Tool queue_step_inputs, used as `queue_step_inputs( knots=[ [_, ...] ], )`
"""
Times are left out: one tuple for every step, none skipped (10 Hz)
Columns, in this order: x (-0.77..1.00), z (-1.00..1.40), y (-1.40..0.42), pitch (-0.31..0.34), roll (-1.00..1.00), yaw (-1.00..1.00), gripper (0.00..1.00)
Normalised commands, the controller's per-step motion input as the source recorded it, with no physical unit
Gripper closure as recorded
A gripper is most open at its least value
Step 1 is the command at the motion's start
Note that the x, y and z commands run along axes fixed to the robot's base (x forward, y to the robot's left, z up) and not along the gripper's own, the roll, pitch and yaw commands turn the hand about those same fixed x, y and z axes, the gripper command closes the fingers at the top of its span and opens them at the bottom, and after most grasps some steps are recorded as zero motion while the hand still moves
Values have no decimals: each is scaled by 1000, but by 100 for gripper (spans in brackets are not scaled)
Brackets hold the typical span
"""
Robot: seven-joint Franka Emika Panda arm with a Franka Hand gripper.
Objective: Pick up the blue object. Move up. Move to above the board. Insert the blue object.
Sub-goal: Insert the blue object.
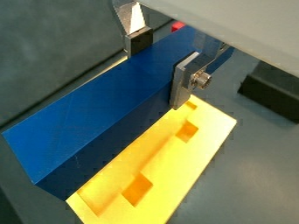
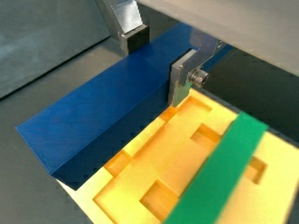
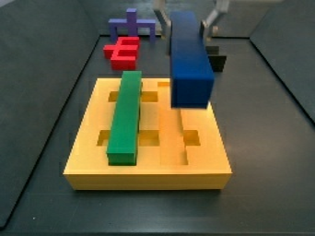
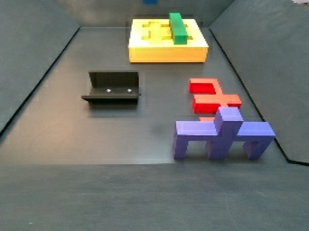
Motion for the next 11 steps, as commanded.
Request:
queue_step_inputs(
  knots=[
    [231,-863,-31,-9,206,43,100],
    [174,-840,0,0,164,9,100],
    [80,-831,0,-40,26,11,100],
    [-20,-749,54,-161,-14,77,100],
    [-54,-597,0,-170,-16,86,100],
    [-83,-560,0,-149,0,66,100],
    [-100,-543,0,-127,0,46,100],
    [-223,-411,0,-130,23,83,100],
    [-189,-166,0,-87,104,163,100],
    [-134,-154,0,-70,127,171,100],
    [-157,-43,0,-37,143,220,100]
  ],
)
